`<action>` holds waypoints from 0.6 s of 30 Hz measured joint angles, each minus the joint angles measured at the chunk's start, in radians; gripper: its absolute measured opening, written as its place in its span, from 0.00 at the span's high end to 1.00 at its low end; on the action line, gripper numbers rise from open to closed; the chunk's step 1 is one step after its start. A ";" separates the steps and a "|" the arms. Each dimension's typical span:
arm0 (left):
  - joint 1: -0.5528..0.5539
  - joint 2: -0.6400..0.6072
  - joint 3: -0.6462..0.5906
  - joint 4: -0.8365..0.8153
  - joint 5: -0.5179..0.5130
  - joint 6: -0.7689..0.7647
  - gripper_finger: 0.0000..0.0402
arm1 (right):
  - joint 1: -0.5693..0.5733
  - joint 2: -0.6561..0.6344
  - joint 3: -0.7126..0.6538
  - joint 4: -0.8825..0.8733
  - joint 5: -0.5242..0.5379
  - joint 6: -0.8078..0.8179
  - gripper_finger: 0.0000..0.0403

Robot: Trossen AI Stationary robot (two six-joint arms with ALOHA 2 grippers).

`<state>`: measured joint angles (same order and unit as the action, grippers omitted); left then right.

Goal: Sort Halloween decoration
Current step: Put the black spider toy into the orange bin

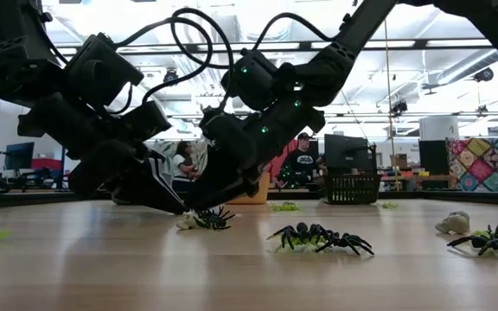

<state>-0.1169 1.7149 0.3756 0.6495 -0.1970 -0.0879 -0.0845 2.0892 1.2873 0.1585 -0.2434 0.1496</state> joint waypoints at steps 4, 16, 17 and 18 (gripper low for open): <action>0.000 0.000 0.000 0.001 -0.002 0.000 1.00 | -0.002 0.000 0.000 0.003 -0.001 0.027 0.66; 0.000 -0.001 0.000 0.001 -0.002 -0.003 1.00 | -0.008 0.000 0.000 0.002 -0.009 0.063 0.89; 0.000 -0.001 0.000 0.001 -0.002 -0.003 1.00 | -0.008 0.000 0.000 0.002 -0.009 0.063 0.90; 0.000 -0.002 0.000 0.001 -0.002 -0.003 1.00 | -0.008 0.000 0.000 0.003 -0.010 0.062 0.91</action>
<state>-0.1173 1.7127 0.3759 0.6502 -0.1993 -0.0914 -0.0921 2.0895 1.2873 0.1612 -0.2535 0.2119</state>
